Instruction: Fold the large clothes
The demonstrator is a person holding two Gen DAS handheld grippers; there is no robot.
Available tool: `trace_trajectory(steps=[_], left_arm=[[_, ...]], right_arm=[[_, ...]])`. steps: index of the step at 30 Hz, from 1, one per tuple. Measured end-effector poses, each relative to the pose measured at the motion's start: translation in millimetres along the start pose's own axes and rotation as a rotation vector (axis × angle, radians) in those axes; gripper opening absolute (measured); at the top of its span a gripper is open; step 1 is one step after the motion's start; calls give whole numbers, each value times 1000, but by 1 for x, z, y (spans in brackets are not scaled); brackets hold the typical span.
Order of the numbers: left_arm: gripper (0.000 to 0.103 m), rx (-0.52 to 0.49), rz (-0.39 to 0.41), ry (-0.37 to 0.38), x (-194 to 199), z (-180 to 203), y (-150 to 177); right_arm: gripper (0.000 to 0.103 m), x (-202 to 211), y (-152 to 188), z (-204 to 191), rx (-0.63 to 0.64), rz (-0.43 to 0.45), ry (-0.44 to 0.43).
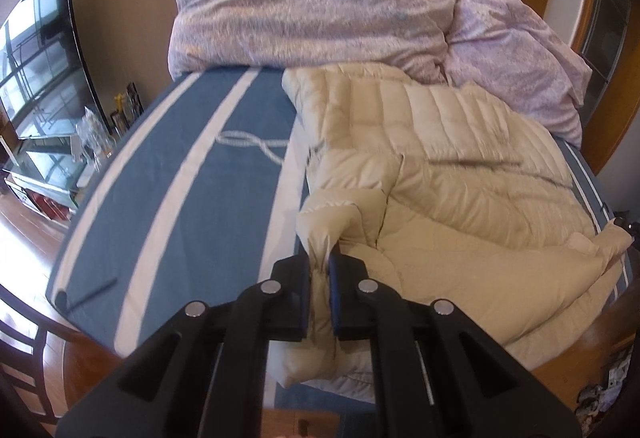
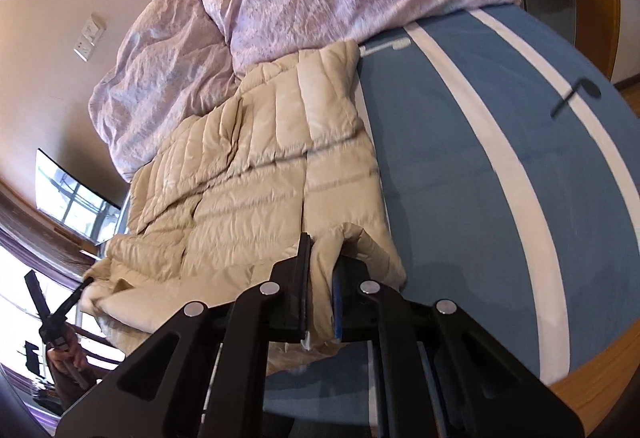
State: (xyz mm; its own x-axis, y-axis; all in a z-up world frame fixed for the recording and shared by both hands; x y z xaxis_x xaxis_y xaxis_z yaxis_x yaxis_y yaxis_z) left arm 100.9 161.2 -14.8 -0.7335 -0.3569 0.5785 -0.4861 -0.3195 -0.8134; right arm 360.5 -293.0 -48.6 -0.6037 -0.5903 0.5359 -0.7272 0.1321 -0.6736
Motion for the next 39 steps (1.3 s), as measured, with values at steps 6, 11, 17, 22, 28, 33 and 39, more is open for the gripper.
trace_trajectory(steps=[6,11,17,22,28,33,39], left_arm=[[8,-16,35,-44,-25,4,-41],[8,-9,44,-68,-52,5,-68],[8,11,44,-87,-94,7,-98],[8,16,48,-102,-127,12,-124],[8,45,42,-125,-170,11,-148],[9,89,6,-152,-216,5,-152],[12,150,-24,-171,-259,-3,-150]], right_arm=[[9,-27,-30,-10,41,14,31],[9,-55,-57,-21,83,29,56],[9,-88,-85,-29,119,50,89],[9,-116,-114,-34,143,87,129],[9,-152,-146,-37,127,120,151],[9,-190,-160,-36,102,133,173],[31,-230,-162,-31,52,169,199]])
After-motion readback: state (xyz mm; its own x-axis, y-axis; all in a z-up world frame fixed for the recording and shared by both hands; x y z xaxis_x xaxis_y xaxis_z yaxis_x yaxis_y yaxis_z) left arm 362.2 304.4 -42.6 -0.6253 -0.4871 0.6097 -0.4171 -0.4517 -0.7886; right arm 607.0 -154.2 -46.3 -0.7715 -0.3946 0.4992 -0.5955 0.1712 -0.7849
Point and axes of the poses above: each gripper's, at about its wrist camera, not at the fingertips, and x roughly against the way its jaws point, z to its right, y to its underside, the point moved 4 cm from there along -x, roughly the way its jaws point, and after that the axes turned 13 degrees about z, right-handed, at the moved point
